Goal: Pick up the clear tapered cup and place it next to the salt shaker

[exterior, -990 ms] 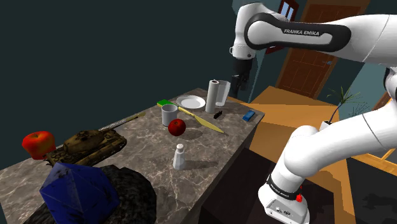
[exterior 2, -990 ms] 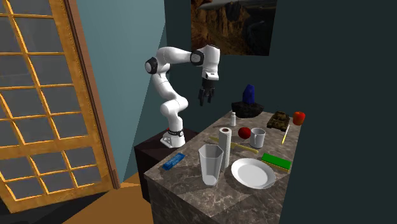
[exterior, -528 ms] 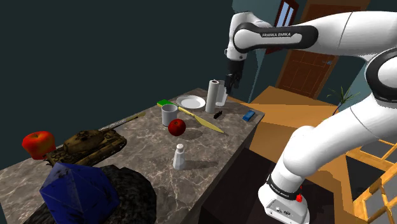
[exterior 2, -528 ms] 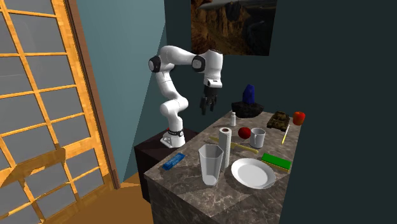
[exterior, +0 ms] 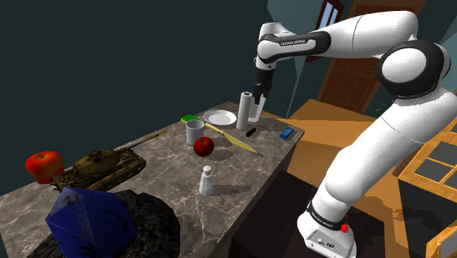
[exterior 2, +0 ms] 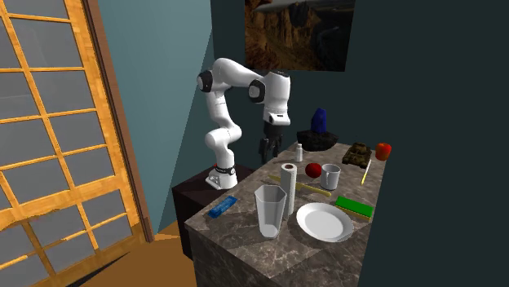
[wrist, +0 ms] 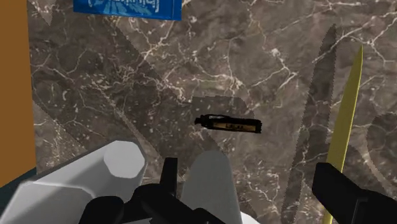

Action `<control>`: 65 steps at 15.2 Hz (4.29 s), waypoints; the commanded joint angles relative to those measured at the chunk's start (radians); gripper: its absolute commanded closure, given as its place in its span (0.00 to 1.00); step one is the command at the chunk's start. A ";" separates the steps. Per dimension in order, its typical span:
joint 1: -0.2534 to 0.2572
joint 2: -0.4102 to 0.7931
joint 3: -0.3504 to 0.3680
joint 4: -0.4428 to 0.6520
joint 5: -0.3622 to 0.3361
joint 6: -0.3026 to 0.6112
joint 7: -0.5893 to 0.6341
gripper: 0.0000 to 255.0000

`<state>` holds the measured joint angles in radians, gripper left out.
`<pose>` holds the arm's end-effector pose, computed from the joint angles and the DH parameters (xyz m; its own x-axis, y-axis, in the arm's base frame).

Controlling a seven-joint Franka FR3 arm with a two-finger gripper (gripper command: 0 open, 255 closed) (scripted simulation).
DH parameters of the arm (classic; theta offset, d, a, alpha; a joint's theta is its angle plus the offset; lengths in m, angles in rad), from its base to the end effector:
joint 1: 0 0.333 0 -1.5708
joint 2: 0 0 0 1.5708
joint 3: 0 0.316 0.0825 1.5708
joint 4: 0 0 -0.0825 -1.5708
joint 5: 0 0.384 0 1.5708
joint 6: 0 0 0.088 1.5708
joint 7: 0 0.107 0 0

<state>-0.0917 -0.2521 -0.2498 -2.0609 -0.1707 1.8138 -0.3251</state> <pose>0.4486 -0.1840 0.5389 0.9989 0.0307 -0.0363 0.0341 -0.9947 0.0972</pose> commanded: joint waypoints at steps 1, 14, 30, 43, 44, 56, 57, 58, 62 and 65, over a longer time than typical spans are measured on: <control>-0.005 0.066 -0.019 0.048 0.011 0.028 -0.028 0.00; -0.061 0.383 -0.090 0.283 0.113 0.143 -0.181 0.00; -0.064 0.396 -0.091 0.250 0.117 0.188 -0.183 1.00; -0.063 0.380 -0.092 0.338 0.114 0.084 -0.188 1.00; -0.063 0.379 -0.092 0.350 0.113 0.071 -0.189 1.00; -0.066 0.386 -0.094 0.521 0.119 -0.092 -0.203 1.00; -0.067 0.389 -0.094 0.538 0.120 -0.106 -0.205 1.00; -0.068 0.391 -0.094 0.555 0.121 -0.120 -0.206 1.00; -0.071 0.405 -0.096 0.627 0.126 -0.179 -0.214 1.00; -0.075 0.419 -0.097 0.686 0.131 -0.224 -0.220 1.00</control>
<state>-0.1657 0.1630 -0.3467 -1.3979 -0.0409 1.6081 -0.5434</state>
